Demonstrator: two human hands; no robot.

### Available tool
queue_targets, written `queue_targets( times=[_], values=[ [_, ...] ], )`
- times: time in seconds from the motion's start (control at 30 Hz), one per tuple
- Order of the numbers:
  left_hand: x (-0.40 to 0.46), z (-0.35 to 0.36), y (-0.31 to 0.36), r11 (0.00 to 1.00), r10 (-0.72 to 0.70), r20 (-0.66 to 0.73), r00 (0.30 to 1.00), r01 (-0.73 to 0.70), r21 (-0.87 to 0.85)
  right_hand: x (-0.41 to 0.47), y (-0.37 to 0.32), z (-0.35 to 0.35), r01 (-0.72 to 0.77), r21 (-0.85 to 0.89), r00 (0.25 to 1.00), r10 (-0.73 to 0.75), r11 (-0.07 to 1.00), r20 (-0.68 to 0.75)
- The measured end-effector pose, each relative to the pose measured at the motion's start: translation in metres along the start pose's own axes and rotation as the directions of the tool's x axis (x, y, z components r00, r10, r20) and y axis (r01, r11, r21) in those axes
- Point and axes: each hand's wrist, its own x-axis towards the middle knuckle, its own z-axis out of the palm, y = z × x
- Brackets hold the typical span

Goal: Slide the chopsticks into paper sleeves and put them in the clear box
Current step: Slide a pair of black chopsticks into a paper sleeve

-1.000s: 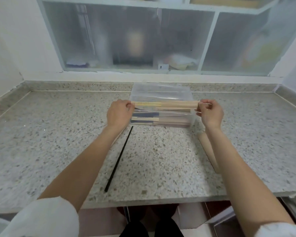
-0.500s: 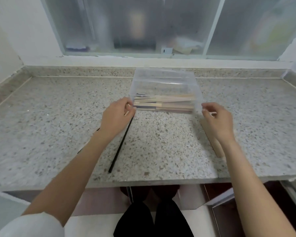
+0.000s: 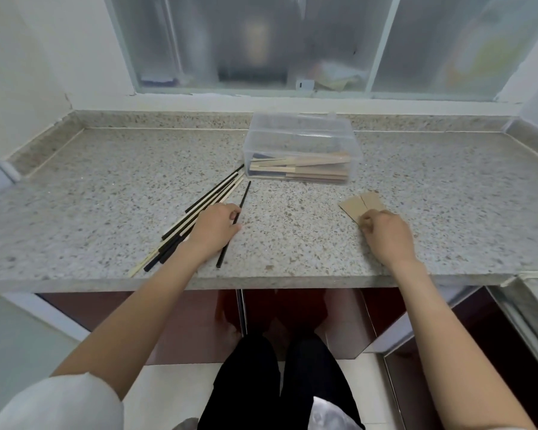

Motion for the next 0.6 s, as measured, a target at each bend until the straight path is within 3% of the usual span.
queue_targets(
  times=[0.2,0.33,0.5,0.6],
  values=[
    [0.003,-0.007,0.006,0.99,-0.115,0.06,0.992,0.12,-0.078,0.008,-0.01,-0.014,0.039,-0.086,0.991,-0.028,0.996,0.129],
    [0.007,-0.015,0.009,0.969,-0.216,0.134,0.967,0.229,-0.093,0.01,-0.016,-0.017,0.067,-0.148,0.99,-0.047,0.987,0.129],
    [0.009,-0.024,0.02,0.973,-0.216,0.248,0.944,0.228,-0.021,0.006,-0.022,-0.015,0.067,-0.12,0.992,-0.054,0.991,0.11],
    [0.004,-0.028,0.023,0.98,-0.199,0.208,0.958,0.197,0.032,0.001,-0.024,-0.013,0.073,-0.101,0.994,-0.065,0.992,0.086]
  ],
)
